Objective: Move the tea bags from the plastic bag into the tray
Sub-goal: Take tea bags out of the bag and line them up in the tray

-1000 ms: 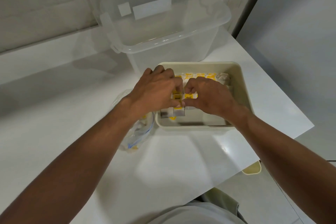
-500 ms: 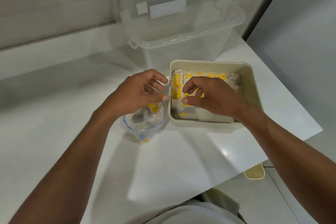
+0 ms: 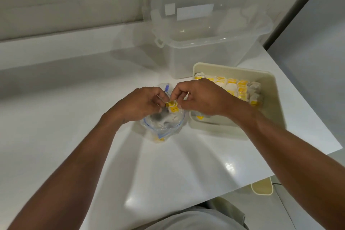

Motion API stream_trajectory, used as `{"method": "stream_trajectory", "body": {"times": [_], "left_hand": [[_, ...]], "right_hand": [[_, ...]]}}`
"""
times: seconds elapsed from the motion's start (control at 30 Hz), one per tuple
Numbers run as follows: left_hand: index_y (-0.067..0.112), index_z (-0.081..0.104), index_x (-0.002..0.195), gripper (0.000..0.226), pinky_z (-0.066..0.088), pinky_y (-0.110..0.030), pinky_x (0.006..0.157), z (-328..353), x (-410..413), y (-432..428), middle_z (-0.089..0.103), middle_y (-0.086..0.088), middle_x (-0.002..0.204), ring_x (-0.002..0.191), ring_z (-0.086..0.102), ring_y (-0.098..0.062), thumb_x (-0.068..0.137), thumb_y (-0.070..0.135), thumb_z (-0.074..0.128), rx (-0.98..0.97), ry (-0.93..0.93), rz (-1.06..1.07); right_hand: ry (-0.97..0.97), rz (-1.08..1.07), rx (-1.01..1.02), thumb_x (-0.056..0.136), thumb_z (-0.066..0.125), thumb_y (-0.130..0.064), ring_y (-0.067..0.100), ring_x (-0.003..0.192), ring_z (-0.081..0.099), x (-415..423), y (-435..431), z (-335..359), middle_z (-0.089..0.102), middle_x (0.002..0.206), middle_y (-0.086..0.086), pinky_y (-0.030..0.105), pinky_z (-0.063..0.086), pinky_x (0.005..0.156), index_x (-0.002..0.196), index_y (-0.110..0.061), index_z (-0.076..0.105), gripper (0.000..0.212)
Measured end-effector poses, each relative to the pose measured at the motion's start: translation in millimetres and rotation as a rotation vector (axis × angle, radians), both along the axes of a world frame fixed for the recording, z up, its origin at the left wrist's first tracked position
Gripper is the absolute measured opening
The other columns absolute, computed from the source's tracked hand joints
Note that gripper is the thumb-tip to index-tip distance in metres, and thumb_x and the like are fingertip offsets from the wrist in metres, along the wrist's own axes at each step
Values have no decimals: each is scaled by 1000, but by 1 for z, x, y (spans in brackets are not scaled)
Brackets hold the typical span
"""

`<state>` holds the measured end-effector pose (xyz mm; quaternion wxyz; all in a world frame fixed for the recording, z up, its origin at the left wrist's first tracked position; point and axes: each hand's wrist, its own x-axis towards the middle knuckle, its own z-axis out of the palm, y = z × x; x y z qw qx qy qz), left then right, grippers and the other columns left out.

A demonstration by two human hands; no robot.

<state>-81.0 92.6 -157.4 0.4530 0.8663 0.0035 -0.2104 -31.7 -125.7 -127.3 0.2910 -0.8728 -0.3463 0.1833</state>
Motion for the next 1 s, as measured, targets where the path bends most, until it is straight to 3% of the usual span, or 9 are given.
{"method": "stream_trajectory", "body": {"times": [0.13, 0.27, 0.43, 0.6, 0.73, 0.87, 1.0], "left_hand": [[25, 68, 103, 34, 51, -22, 88, -10, 0, 4, 72, 9, 104, 97, 66, -6, 85, -2, 59, 174, -78, -30], [24, 68, 106, 32, 51, -27, 88, -17, 0, 9, 72, 9, 103, 98, 66, -13, 85, 2, 58, 316, -134, -76], [36, 66, 108, 29, 52, -31, 80, -25, -7, 14, 67, 18, 102, 95, 63, -14, 81, 28, 69, 455, -107, -116], [42, 62, 113, 28, 41, -26, 68, -30, -12, 12, 66, 13, 104, 91, 62, -18, 88, 52, 58, 762, -216, -158], [25, 62, 86, 22, 36, -25, 64, -31, -16, -5, 64, 4, 87, 76, 59, -22, 92, 43, 50, 884, -265, -137], [23, 66, 90, 25, 37, -26, 66, -36, -15, -11, 67, 2, 92, 84, 66, -23, 97, 38, 48, 948, -299, -127], [27, 66, 87, 15, 37, -24, 61, -41, -12, -3, 63, 5, 82, 74, 58, -21, 90, 34, 53, 879, -283, -126]], "right_hand": [[-23, 45, -7, 84, 60, -8, -1, 70, 59, 1, 19, -1, 67, 78, -17, 16, 45, 72, 98, -24, 72, 25], [-166, 105, -322, 89, 52, -23, 16, 91, 62, -1, 40, -6, 70, 101, -10, 30, 47, 77, 106, -39, 68, 28], [-368, 184, -553, 95, 50, -36, 20, 103, 62, -8, 50, -9, 65, 107, -4, 28, 31, 69, 113, -43, 65, 25], [-459, 220, -576, 94, 51, -33, 20, 105, 60, -11, 52, -9, 64, 102, -3, 29, 30, 68, 116, -40, 65, 26], [-408, 252, -544, 90, 55, -30, 20, 102, 59, -15, 61, -13, 64, 100, -6, 29, 29, 67, 114, -40, 65, 28], [-306, 259, -545, 91, 56, -31, 20, 95, 60, -17, 64, -20, 65, 104, -7, 28, 29, 66, 116, -40, 64, 28], [-328, 180, -480, 90, 56, -34, 20, 97, 62, -15, 58, -21, 66, 105, -8, 28, 28, 66, 112, -40, 64, 25]]}}
